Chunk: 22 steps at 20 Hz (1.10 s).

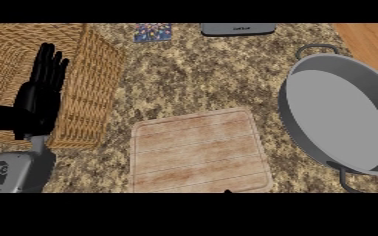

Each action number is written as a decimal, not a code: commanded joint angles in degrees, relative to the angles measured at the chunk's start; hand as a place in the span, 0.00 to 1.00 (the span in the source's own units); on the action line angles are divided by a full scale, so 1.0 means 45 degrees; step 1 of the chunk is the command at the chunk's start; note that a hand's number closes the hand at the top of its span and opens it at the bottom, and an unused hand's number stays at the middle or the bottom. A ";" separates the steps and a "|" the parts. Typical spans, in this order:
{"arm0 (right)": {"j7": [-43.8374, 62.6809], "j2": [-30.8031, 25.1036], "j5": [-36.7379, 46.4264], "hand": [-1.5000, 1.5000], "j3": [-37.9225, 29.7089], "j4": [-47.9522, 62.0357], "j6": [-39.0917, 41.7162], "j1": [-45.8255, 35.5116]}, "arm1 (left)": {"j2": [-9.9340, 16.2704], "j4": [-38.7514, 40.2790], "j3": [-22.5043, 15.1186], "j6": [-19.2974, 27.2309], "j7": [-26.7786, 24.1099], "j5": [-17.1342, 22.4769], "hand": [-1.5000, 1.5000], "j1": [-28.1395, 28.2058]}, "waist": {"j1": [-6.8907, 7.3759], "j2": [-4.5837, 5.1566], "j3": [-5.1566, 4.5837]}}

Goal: Pick the bell pepper from the cutting board and place it in the pot

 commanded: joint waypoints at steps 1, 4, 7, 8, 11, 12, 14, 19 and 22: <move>0.0697 -0.0169 -0.0481 1.00 0.0031 -0.4076 -0.0460 0.1180 | -0.0204 -0.0111 -0.0244 0.0243 0.0438 -0.0113 0.50 -0.0363 | -0.0108 0.0005 0.0023; 0.1093 0.0088 -0.0325 1.00 -0.0902 -0.4235 -0.1132 0.0781 | -0.0131 -0.0009 -0.0410 0.0130 0.0343 -0.0135 0.50 -0.0402 | 0.0077 0.0093 0.0018; 0.1450 0.0361 -0.0578 1.00 -0.1168 -0.4454 -0.1823 0.0802 | -0.0057 -0.0123 -0.0430 0.0078 0.0266 -0.0011 0.50 -0.0212 | 0.0190 0.0110 0.0020; 0.1573 0.0053 -0.0549 1.00 -0.1230 -0.4340 -0.2547 0.1084 | 0.0076 -0.0220 -0.0270 -0.0095 0.0275 0.0220 0.50 -0.0240 | 0.0235 0.0089 0.0026; 0.1993 -0.0366 -0.0697 1.00 -0.1891 -0.4484 -0.2161 0.0746 | 0.0133 -0.0327 -0.0488 0.0000 0.0368 0.0113 0.50 -0.0281 | 0.0403 0.0154 0.0030; 0.2066 -0.0649 -0.0837 1.00 -0.2429 -0.4238 -0.2011 0.0570 | 0.0178 -0.0018 -0.0469 -0.0085 0.0229 0.0103 0.50 -0.0453 | 0.0379 0.0244 0.0024; 0.2148 -0.1107 -0.1369 1.00 -0.3120 -0.4807 -0.1472 0.0503 | 0.0099 -0.0210 -0.0602 0.0010 0.0363 0.0152 0.50 -0.0557 | 0.0497 0.0242 0.0031; 0.1960 -0.3047 -0.5232 1.00 -0.7016 -0.6748 0.0385 0.0166 | -0.0224 0.0418 -0.0759 0.0164 -0.0067 0.0100 0.50 -0.0773 | 0.0550 0.0347 0.0047; 0.1728 -0.3432 -0.7686 1.00 -0.9480 -0.5321 0.0163 -0.0894 | -0.0071 0.0151 -0.0757 -0.0007 -0.0203 0.0214 0.50 -0.0682 | 0.0837 0.0376 0.0084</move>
